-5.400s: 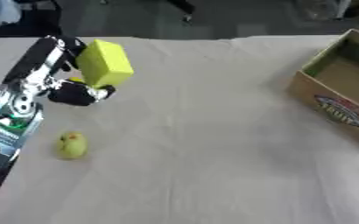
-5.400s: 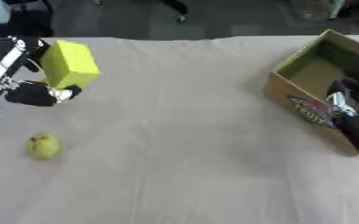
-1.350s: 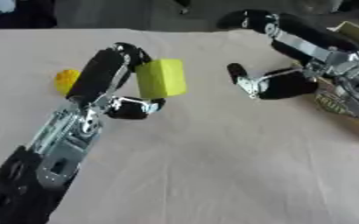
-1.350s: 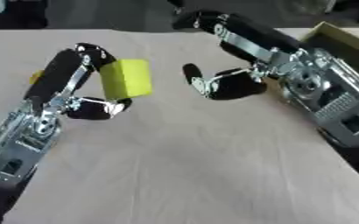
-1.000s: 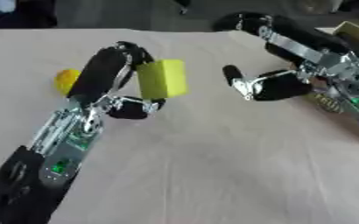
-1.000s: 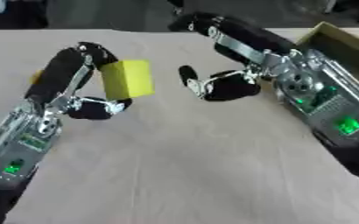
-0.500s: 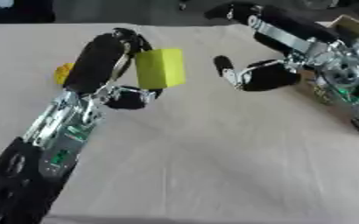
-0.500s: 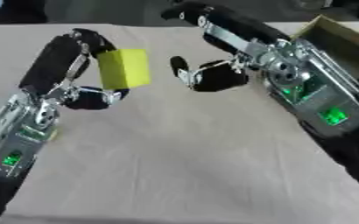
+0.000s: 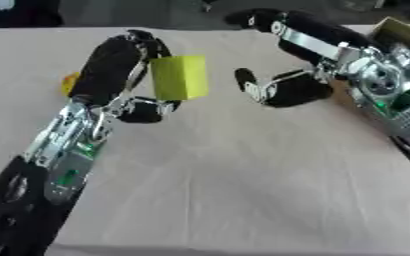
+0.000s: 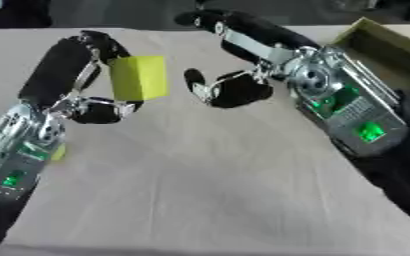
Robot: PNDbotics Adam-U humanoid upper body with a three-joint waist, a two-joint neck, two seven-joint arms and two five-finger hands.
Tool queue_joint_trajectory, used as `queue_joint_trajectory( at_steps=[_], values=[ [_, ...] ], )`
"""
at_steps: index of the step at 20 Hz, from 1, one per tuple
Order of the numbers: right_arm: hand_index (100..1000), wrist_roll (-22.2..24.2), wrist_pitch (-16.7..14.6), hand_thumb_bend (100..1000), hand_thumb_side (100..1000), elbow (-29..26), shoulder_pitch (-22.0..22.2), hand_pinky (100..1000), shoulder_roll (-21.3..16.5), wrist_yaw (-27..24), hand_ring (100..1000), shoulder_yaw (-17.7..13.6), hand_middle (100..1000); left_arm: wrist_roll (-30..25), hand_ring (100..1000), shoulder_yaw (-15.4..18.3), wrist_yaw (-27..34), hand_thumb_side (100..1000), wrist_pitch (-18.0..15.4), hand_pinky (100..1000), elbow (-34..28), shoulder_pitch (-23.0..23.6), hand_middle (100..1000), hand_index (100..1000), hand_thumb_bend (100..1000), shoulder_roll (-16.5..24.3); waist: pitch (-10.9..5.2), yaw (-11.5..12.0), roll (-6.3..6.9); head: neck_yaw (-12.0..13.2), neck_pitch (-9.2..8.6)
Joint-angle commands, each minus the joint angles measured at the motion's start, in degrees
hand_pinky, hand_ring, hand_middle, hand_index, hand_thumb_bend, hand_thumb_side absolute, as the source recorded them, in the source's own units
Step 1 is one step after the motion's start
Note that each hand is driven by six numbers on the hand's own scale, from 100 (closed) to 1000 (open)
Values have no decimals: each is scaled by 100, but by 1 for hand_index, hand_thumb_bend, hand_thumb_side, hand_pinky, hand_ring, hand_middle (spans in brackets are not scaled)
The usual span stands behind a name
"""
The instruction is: Pick up the objects with one hand, pass them to the other hand, and then place them into the box on the other side of the table.
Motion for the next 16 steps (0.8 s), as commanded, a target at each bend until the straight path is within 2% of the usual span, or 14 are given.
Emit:
queue_joint_trajectory(
  at_steps=[1, 3, 6, 7, 8, 9, 11, 13, 15, 16],
  values=[
    [1000, 43, 227, 100, 200, -60, -133, 1000, 1, -29, 1000, -34, 967, 97, 536, 152, -40, 100, -45, 578, -14, -90, 470, 464, 438, -42, -139, -20, -17, 30, 10],
    [1000, 107, 383, 100, 201, -54, -131, 1000, 36, -11, 1000, -30, 971, 200, 534, 222, -124, 100, -78, 575, -10, -102, 469, 463, 443, -80, -131, -32, -34, 35, 5],
    [1000, 225, 631, 100, 321, 44, -154, 1000, 96, -63, 1000, -39, 974, 393, 537, 261, -349, 100, -108, 578, -29, -103, 473, 463, 454, -132, -118, -38, -42, 26, -6],
    [1000, 245, 724, 100, 326, 63, -177, 1000, 115, -111, 1000, -46, 975, 456, 537, 261, -439, 100, -119, 578, -44, -100, 474, 463, 456, -143, -115, -39, -42, 23, -9],
    [1000, 258, 815, 100, 386, 64, -198, 1000, 135, -171, 1000, -54, 977, 524, 539, 266, -528, 100, -133, 580, -75, -102, 478, 464, 468, -150, -111, -37, -41, 16, -13],
    [1000, 265, 916, 100, 386, 48, -218, 1000, 151, -246, 1000, -64, 977, 598, 539, 269, -628, 100, -146, 580, -105, -99, 478, 464, 468, -158, -108, -38, -41, 11, -17],
    [1000, 255, 1102, 100, 453, 3, -246, 1000, 179, -392, 1000, -93, 980, 711, 543, 268, -814, 100, -183, 585, -156, -100, 484, 466, 486, -165, -101, -38, -39, 2, -32],
    [1000, 243, 1276, 100, 560, -24, -264, 1000, 204, -542, 1000, -111, 981, 762, 546, 262, -987, 100, -212, 588, -170, -96, 489, 469, 503, -181, -96, -38, -40, -5, -46],
    [1000, 226, 1454, 100, 592, -29, -278, 1000, 246, -713, 1000, -133, 981, 784, 546, 254, -1166, 100, -255, 589, -183, -91, 491, 471, 512, -200, -89, -36, -39, -10, -56],
    [1000, 214, 1542, 100, 636, -32, -288, 1000, 268, -801, 1000, -143, 982, 790, 547, 247, -1256, 100, -281, 591, -193, -92, 492, 472, 519, -210, -85, -32, -39, -15, -62]
  ],
)
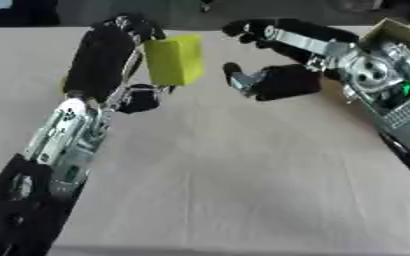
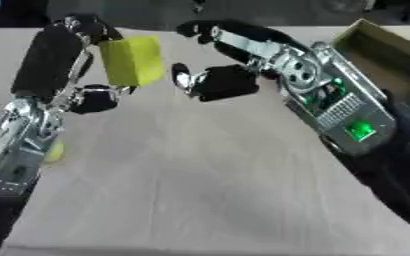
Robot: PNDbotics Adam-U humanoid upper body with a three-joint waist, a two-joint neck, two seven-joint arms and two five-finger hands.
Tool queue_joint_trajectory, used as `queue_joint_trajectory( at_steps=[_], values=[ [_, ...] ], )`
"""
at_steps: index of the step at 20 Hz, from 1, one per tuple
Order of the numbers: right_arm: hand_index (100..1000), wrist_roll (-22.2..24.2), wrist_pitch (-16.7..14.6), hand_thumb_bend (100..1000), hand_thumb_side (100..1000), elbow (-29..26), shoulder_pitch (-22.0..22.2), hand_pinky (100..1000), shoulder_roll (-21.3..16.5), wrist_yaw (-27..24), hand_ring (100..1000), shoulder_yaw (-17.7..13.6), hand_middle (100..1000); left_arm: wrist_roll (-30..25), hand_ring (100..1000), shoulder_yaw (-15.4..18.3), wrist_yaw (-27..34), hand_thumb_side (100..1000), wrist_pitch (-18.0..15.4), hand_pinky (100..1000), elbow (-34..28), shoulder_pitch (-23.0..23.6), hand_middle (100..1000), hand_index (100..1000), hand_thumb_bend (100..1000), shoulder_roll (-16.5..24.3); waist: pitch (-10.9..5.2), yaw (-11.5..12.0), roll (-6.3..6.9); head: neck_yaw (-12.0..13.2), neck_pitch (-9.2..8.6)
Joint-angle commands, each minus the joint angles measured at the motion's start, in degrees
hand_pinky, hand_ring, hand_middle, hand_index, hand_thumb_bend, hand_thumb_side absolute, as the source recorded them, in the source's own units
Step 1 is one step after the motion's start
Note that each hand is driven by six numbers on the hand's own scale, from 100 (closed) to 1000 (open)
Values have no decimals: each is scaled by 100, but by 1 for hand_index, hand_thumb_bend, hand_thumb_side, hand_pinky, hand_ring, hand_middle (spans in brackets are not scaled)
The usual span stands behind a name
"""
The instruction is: Pick up the objects with one hand, pass them to the other hand, and then place them into the box on the other side of the table.
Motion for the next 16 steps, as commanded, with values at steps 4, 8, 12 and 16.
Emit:
queue_joint_trajectory(
  at_steps=[4, 8, 12, 16],
  values=[
    [1000, -76, 501, 100, 711, -123, -205, 1000, 78, -548, 1000, -112, 982, 16, 551, -12, -567, 100, -152, 595, -146, -93, 499, 478, 542, -90, -72, 19, 0, -38, -76],
    [1000, -153, 676, 100, 647, -127, -269, 1000, 139, -876, 1000, -90, 979, -21, 552, -62, -902, 100, -264, 597, -157, -105, 502, 480, 558, -135, -62, 35, -6, -56, -77],
    [1000, -261, 835, 100, 387, -128, -284, 1000, 180, -1096, 1000, -57, 970, -28, 553, -76, -1152, 100, -271, 598, -141, -107, 504, 481, 568, -181, -56, 54, -15, -78, -81],
    [1000, -351, 971, 100, 389, -128, -291, 1000, 233, -1229, 1000, -37, 969, 14, 553, -78, -1332, 100, -253, 598, -148, -117, 505, 482, 574, -209, -51, 76, -18, -98, -86]
  ],
)
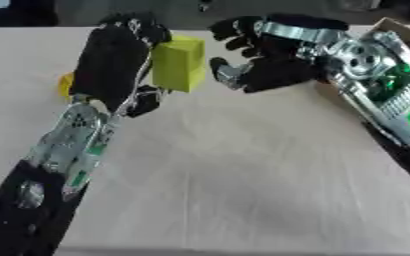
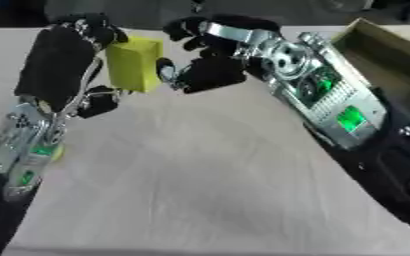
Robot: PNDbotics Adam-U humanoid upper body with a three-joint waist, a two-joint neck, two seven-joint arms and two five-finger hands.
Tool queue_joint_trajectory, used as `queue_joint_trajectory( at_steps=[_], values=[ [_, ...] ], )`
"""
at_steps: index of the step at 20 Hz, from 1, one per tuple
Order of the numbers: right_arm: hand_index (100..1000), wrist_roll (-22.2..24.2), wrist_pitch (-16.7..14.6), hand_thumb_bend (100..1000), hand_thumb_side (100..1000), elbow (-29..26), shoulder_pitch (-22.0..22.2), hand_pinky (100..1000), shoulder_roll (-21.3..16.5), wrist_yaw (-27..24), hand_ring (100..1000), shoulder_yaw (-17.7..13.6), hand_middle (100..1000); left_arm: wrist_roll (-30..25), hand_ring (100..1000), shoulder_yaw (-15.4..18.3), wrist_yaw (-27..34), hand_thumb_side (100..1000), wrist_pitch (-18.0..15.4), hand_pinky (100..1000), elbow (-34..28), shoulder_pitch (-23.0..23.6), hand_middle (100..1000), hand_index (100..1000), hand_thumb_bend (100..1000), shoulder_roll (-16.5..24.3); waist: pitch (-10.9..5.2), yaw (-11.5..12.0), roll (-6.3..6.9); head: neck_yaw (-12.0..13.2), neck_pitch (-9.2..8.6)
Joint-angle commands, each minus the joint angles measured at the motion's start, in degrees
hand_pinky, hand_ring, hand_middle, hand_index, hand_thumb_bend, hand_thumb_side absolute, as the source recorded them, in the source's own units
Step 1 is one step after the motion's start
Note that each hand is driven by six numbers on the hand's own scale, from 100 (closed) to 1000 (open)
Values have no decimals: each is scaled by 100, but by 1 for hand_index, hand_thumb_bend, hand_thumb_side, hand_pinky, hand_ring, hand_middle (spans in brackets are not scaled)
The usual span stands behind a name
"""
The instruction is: Pick up the objects with one hand, pass them to the other hand, and then place them into the box on the other side of the table.
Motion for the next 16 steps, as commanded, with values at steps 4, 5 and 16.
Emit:
queue_joint_trajectory(
  at_steps=[4, 5, 16],
  values=[
    [1000, -67, 235, 100, 471, -98, -72, 1000, 29, -179, 1000, -30, 970, 126, 547, 34, -202, 100, 120, 589, -116, -103, 497, 477, 563, -56, -64, 26, -18, -29, -85],
    [1000, -94, 254, 100, 505, -86, -61, 1000, 34, -197, 1000, -35, 971, 170, 546, 41, -220, 100, 173, 587, -123, -100, 495, 477, 560, -56, -64, 30, -19, -31, -88],
    [1000, -162, 410, 100, 711, -101, -27, 1000, 114, -841, 1000, -59, 978, 669, 541, 37, -510, 100, 433, 581, -207, -95, 491, 480, 556, -71, -60, 49, -32, -59, -100]
  ],
)
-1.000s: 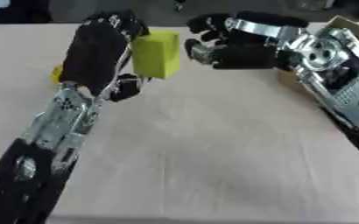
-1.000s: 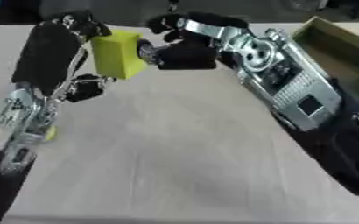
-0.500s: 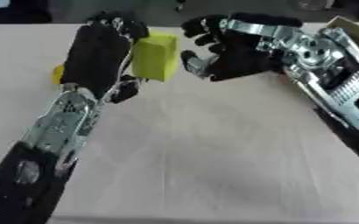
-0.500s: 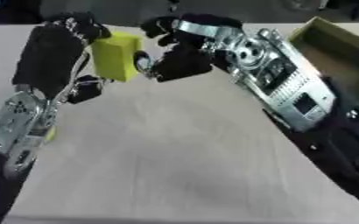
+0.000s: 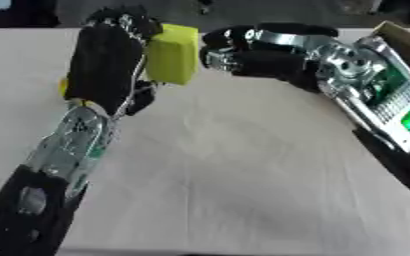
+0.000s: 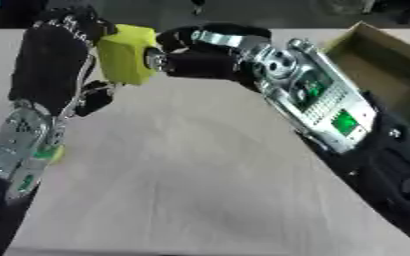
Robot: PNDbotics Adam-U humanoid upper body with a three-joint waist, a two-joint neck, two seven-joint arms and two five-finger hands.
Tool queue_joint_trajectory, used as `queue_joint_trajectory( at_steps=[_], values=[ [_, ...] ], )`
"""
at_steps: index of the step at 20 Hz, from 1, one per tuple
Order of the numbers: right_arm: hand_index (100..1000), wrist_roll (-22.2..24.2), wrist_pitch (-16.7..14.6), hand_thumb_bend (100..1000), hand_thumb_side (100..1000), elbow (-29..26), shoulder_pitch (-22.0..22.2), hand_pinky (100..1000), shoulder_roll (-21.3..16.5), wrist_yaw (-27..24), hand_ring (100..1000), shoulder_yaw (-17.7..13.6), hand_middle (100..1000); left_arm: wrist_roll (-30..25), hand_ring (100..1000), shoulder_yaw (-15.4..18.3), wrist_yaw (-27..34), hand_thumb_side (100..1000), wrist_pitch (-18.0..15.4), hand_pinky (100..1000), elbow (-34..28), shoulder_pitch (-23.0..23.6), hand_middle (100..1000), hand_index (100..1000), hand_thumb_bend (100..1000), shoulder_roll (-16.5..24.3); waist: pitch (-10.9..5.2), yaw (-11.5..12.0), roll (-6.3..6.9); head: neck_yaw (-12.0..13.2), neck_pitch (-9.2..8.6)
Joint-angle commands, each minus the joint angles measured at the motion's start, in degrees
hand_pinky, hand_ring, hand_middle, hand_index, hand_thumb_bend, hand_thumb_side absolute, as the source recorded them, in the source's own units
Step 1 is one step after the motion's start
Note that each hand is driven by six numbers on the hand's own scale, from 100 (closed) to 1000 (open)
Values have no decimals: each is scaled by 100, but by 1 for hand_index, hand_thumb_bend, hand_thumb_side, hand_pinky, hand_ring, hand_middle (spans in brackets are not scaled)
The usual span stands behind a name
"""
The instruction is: Pick up the objects with one hand, pass them to the other hand, and then place them into the box on the other side of the table.
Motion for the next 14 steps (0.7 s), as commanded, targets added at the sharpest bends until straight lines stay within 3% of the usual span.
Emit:
queue_joint_trajectory(
  at_steps=[1, 3, 14],
  values=[
    [1000, 47, 139, 100, 704, -94, -73, 1000, -29, -183, 1000, -52, 978, 133, 539, 34, -120, 100, 23, 579, -143, -96, 490, 480, 559, -22, -63, 6, -2, -22, -60],
    [1000, 41, 143, 100, 657, -94, -78, 1000, -18, -272, 1000, -50, 977, 170, 539, 36, -169, 100, 32, 579, -147, -96, 489, 479, 558, -28, -61, 5, -2, -21, -63],
    [1000, -100, -44, 100, 621, -94, -116, 1000, 25, -577, 1000, -55, 977, 200, 536, 22, -161, 100, 57, 576, -107, -99, 482, 476, 557, -73, -48, 13, 0, -30, -66]
  ],
)
